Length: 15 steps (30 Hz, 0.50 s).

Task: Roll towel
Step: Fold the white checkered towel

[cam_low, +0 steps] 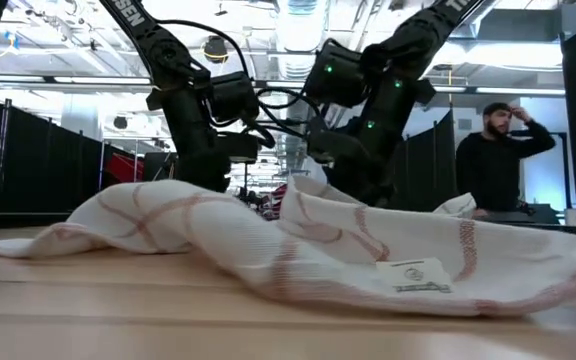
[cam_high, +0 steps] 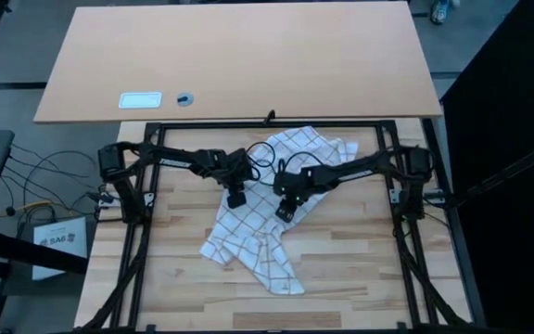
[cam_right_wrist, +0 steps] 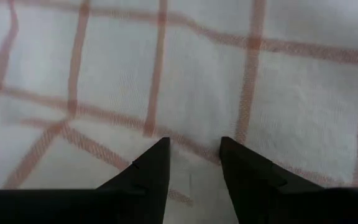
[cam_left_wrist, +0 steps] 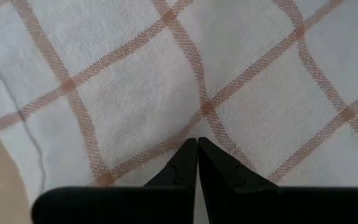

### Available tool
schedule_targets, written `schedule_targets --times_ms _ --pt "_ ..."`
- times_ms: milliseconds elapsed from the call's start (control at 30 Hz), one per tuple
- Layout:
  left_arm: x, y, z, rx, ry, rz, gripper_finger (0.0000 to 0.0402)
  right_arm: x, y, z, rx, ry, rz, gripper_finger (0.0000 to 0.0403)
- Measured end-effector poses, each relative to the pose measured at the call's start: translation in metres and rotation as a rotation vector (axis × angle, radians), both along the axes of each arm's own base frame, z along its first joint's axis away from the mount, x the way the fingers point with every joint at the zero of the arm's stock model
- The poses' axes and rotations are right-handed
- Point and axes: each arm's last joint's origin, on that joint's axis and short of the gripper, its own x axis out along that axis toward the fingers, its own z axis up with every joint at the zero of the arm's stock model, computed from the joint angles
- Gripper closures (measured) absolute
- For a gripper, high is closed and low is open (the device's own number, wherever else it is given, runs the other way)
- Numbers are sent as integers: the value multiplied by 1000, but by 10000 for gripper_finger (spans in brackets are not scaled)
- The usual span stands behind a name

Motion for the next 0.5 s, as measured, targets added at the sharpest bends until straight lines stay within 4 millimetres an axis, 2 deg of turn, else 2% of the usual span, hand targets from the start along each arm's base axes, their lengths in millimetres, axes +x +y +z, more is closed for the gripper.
schedule_targets --times_ms 200,333,500 --pt "-4 6 -1 9 20 -29 402 -10 25 -1 -2 118 43 275" --pt "-7 9 -1 6 41 -47 402 -20 49 1 3 209 90 275" --pt "-12 13 -1 1 71 -62 402 -41 84 13 18 313 154 275"
